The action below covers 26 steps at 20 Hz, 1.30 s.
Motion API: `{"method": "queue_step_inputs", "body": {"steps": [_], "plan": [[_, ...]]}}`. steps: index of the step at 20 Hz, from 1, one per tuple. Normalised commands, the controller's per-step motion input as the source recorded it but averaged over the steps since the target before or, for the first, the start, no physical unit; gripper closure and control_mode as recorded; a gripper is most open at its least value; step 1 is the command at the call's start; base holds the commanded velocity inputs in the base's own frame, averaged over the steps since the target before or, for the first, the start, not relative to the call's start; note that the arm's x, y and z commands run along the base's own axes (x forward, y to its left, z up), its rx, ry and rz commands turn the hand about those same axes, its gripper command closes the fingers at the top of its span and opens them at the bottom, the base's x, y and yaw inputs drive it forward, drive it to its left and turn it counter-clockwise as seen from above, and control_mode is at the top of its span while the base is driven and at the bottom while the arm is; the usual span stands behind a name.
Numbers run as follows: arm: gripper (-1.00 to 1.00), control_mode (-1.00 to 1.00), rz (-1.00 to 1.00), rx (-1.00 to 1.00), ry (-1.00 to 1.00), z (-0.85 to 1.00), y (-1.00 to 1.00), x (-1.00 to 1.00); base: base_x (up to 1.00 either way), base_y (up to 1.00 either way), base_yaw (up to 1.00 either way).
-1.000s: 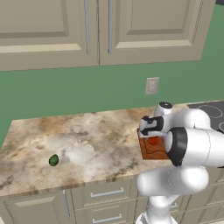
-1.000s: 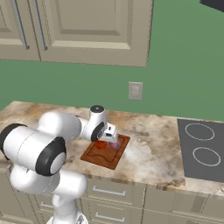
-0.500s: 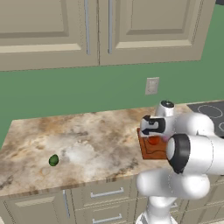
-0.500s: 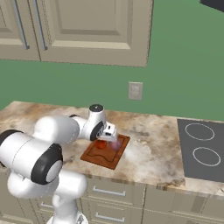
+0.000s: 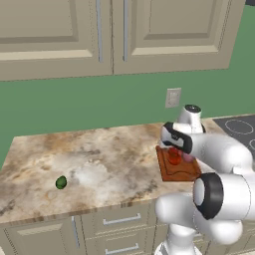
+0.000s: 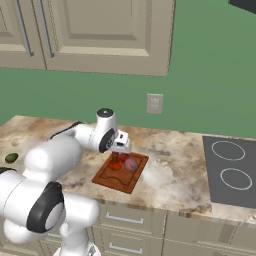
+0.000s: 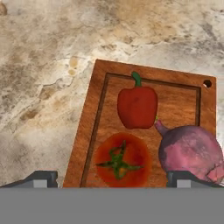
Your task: Place the avocado, onion, tomato, and bell pepper on the cutting board.
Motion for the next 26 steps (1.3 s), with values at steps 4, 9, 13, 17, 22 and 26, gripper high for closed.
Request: {"method": "queue_step_inputs", "body": {"steps": [4,9,13,17,22,26], "plan": [[-1.00,-1.00,0.00,0.00,-0.01,0.45,0.55,-0.49,0.00,0.00,0.00],[-1.00,-1.00,0.00,0.00,-0.05,0.44,0.67,-0.61,0.00,0.00,0.00],[-1.00,-1.00,0.00,0.00,-0.04,0.36,0.74,-0.51,0.00,0.00,0.00],[-1.00,-1.00,0.00,0.00,-0.04,0.36,0.75,-0.49,0.00,0.00,0.00],[-1.00,-1.00,0.00,0.00,-0.02,0.33,0.80,-0.40,0.00,0.00,0.00],[-1.00,-1.00,0.00,0.00,-0.01,0.24,0.83,-0.24,0.00,0.00,0.00]]}}
